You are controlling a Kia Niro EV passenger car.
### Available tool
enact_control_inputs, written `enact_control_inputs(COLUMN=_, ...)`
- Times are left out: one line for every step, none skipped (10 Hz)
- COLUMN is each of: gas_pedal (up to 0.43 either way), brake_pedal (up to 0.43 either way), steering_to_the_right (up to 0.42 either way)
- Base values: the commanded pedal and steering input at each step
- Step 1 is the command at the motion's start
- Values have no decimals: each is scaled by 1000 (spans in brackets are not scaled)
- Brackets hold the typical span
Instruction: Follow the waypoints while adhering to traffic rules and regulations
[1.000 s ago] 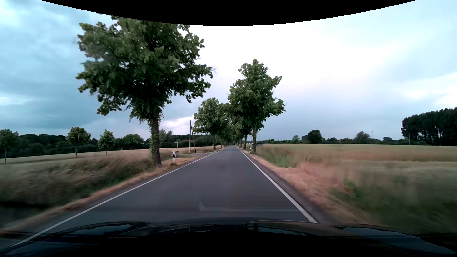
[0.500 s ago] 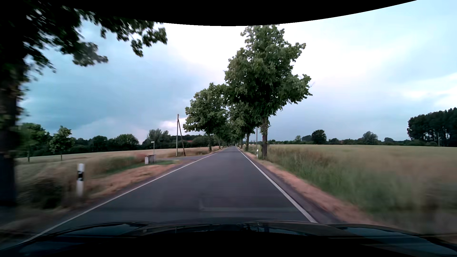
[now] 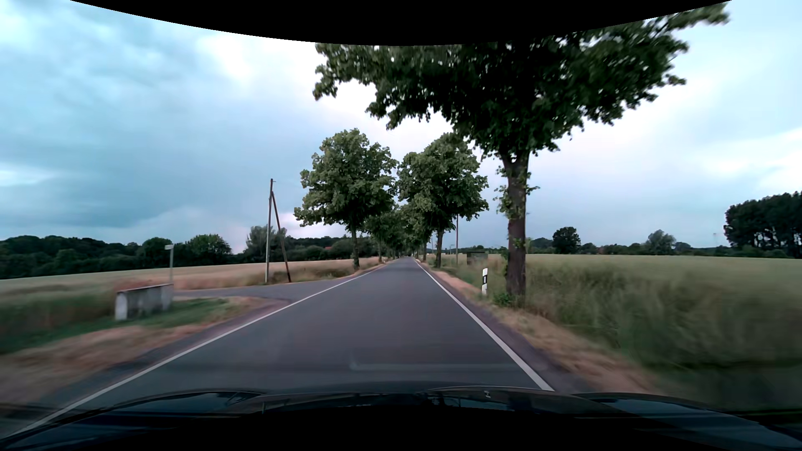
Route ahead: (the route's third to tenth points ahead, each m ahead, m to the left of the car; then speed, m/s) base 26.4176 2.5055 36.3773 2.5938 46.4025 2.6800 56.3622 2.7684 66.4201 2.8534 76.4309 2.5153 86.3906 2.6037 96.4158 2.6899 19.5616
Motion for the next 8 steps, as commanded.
enact_control_inputs(gas_pedal=197, brake_pedal=0, steering_to_the_right=0)
enact_control_inputs(gas_pedal=197, brake_pedal=0, steering_to_the_right=0)
enact_control_inputs(gas_pedal=197, brake_pedal=0, steering_to_the_right=-1)
enact_control_inputs(gas_pedal=197, brake_pedal=0, steering_to_the_right=-3)
enact_control_inputs(gas_pedal=197, brake_pedal=0, steering_to_the_right=-3)
enact_control_inputs(gas_pedal=197, brake_pedal=0, steering_to_the_right=-3)
enact_control_inputs(gas_pedal=197, brake_pedal=0, steering_to_the_right=-3)
enact_control_inputs(gas_pedal=197, brake_pedal=0, steering_to_the_right=-3)
